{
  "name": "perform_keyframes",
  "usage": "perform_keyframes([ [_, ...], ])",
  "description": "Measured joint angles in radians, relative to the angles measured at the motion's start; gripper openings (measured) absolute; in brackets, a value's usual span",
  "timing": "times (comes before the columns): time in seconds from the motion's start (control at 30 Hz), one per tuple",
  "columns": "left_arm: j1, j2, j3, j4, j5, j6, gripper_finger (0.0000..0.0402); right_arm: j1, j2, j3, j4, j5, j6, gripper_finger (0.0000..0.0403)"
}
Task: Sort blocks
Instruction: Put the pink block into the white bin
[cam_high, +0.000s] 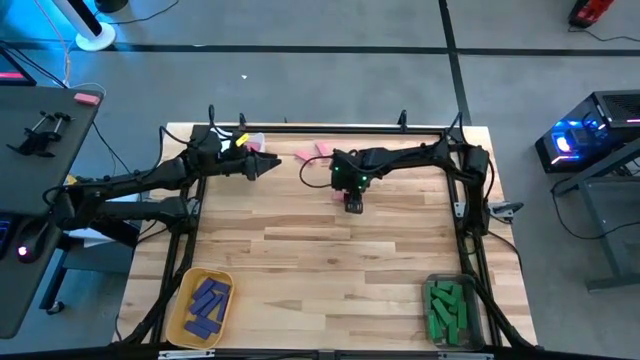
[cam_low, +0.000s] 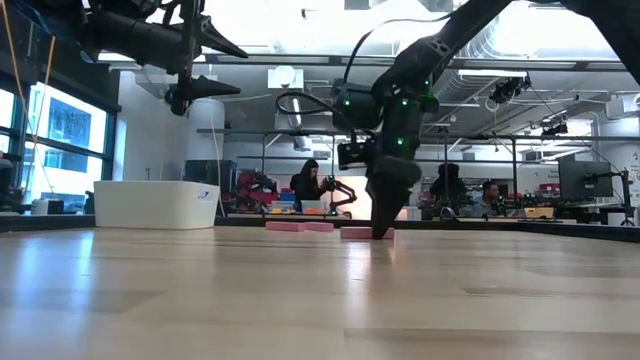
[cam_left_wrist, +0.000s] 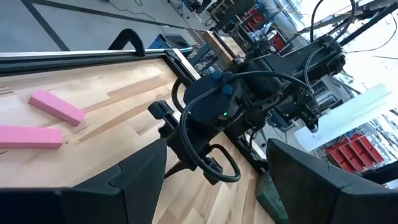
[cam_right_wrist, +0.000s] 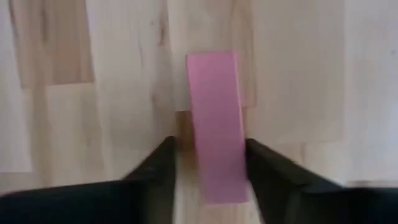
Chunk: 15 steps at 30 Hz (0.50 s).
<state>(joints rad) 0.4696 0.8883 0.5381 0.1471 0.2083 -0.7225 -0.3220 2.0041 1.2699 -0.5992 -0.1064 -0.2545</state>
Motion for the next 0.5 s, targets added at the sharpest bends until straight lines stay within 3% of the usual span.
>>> perform_keyframes([
  [0.1,-0.001,0.000,0.000,0.000,-0.001,-0.031,0.0264,-0.015,-0.004,-0.001,-0.023,-0.051,0.049,0.0040],
  [0.13,-0.005,0.000,0.000,0.002,-0.002,-0.039,0.0264,-0.022,-0.011,-0.001,-0.029,-0.078,0.069,0.0024],
  [0.3,-0.052,0.000,0.003,0.036,0.015,0.075,0.0264,-0.030,-0.089,-0.013,-0.073,-0.135,0.126,0.0019],
  [0.4,-0.100,0.002,0.029,0.010,-0.002,0.241,0.0264,-0.034,-0.198,-0.007,-0.044,-0.182,0.160,0.0006],
  [0.5,-0.158,0.016,0.083,-0.056,-0.091,0.468,0.0264,-0.037,-0.296,-0.007,-0.018,-0.304,0.230,0.0010],
])
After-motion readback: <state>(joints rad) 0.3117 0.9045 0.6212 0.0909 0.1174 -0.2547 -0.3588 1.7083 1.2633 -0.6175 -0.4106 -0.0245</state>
